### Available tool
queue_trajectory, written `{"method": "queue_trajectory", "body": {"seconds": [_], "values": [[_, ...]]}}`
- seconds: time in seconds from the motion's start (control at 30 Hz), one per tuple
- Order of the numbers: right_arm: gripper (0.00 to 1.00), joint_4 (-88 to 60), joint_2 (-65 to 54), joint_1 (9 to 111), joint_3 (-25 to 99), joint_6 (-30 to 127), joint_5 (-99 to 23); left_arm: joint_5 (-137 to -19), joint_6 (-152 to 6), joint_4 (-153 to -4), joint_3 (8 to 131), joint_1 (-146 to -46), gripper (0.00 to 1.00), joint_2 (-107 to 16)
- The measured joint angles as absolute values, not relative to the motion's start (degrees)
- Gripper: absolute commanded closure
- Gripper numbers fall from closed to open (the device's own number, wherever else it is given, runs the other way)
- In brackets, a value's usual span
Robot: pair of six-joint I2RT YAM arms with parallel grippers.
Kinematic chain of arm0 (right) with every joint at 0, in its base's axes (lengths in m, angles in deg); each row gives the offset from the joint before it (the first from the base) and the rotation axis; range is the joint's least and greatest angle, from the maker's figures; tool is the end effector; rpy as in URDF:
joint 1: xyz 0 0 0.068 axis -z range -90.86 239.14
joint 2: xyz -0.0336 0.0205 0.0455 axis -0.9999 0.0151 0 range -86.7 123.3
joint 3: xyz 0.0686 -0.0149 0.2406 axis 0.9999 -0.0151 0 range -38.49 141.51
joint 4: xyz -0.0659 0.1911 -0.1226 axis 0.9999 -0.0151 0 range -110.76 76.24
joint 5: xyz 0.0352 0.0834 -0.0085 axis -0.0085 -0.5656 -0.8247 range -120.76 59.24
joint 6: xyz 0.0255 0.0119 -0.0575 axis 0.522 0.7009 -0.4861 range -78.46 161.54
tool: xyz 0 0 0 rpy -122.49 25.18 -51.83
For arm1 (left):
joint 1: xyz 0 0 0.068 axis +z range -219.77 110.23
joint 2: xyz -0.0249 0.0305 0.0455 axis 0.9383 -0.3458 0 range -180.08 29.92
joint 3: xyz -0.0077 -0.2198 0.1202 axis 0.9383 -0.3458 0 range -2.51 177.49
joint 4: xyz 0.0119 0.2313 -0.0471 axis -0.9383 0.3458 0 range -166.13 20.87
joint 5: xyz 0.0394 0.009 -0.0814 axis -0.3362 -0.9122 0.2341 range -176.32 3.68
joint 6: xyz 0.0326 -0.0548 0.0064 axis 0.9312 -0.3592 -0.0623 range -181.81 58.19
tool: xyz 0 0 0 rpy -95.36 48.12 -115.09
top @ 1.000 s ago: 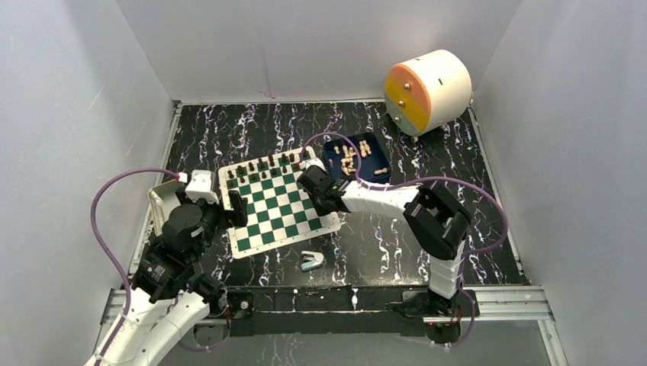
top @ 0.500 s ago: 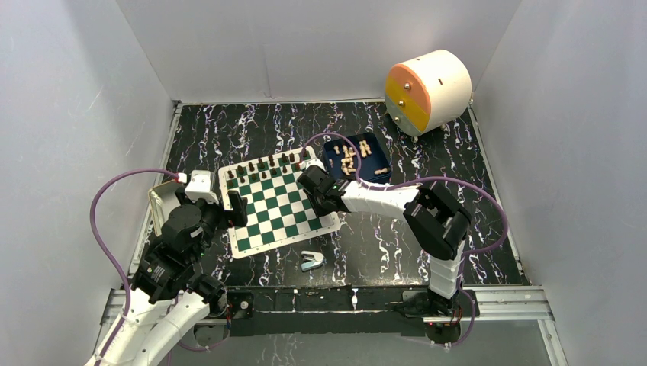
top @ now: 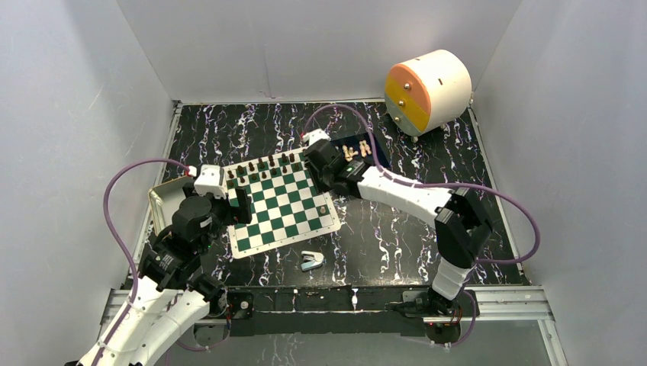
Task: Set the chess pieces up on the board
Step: Pick up the chess piece from the storage box.
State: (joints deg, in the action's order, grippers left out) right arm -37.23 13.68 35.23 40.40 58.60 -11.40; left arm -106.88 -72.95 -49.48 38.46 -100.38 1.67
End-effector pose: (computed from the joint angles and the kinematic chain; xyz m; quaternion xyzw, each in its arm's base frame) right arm 0.2335 0.2924 0.2411 -0.2267 0.8842 0.0928 0.3976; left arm 0.1157 -0.0481 0.3051 0.0227 0.7824 -0.0847 0.6165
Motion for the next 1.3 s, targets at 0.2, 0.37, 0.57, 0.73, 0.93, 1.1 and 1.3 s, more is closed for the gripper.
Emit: {"method": "queue_trajectory", "body": {"seconds": [0.2, 0.37, 0.57, 0.73, 0.93, 1.1, 1.3], "values": [[0.64, -35.0, 12.0, 44.6, 40.6, 56.2, -11.7, -106.9, -72.6, -50.8, 38.4, -100.4, 0.05, 0.8], [0.64, -31.3, 12.2, 52.0, 40.5, 55.7, -12.2, -106.2, -71.9, -50.9, 38.3, -100.4, 0.05, 0.8], [0.6, -25.3, 17.4, 57.0, 40.6, 54.9, -13.8, -105.4, -71.6, -50.9, 38.2, -100.4, 0.05, 1.0], [0.63, -23.5, 24.5, 58.9, 41.9, 54.8, -15.9, -105.3, -71.6, -50.9, 38.0, -100.4, 0.05, 1.3], [0.66, -21.5, 29.9, 59.0, 45.2, 54.6, -16.6, -105.3, -71.5, -51.3, 37.9, -100.4, 0.05, 1.7], [0.64, -20.7, 32.6, 59.0, 48.3, 54.6, -16.8, -105.3, -71.4, -51.3, 37.6, -100.4, 0.05, 2.5], [0.65, -20.6, 32.8, 59.0, 49.9, 53.6, -14.2, -105.3, -71.4, -51.3, 37.6, -100.4, 0.05, 2.7]]}}
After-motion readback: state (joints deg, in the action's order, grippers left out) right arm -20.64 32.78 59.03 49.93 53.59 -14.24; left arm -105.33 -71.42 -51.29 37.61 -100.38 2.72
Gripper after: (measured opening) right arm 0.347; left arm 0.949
